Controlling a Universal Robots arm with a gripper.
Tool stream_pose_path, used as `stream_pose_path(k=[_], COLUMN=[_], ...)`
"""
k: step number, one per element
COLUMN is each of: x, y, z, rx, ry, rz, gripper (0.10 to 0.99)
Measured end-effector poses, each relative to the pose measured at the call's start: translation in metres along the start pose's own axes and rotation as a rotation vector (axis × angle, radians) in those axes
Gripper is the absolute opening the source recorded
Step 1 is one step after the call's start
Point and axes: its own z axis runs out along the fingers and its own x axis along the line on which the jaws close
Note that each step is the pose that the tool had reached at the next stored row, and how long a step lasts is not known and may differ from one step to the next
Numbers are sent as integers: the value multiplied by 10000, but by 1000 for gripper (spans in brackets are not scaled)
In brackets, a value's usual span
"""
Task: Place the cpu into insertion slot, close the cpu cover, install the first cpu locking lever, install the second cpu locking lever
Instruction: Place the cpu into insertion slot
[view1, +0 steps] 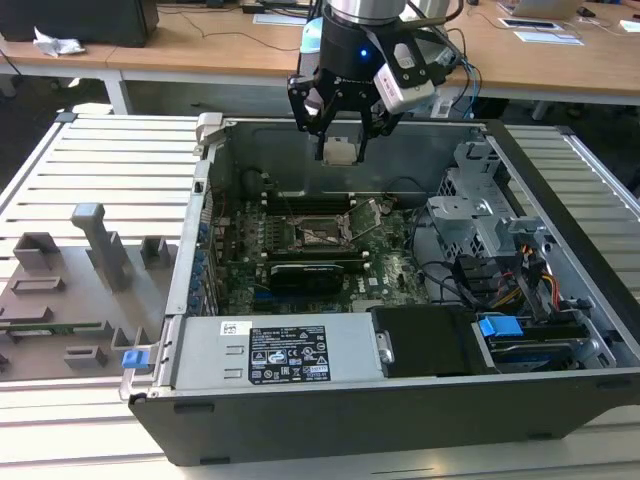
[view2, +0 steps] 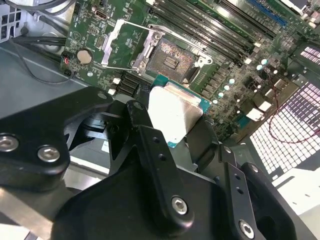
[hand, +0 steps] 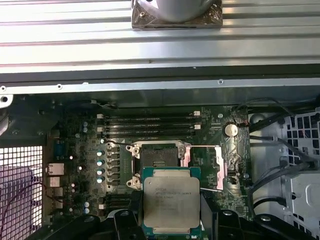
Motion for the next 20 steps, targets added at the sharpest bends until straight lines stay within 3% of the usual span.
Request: stream_pose_path(k=[15,18,19,20], x=[-3,-4,-1,3], y=[-18,-24,-13,2], z=[208,281,372,375], rx=[0,6,152,271], ry=[0,0,-4,-5], rz=[0,0,1,-1], gripper=[541,541,541,541])
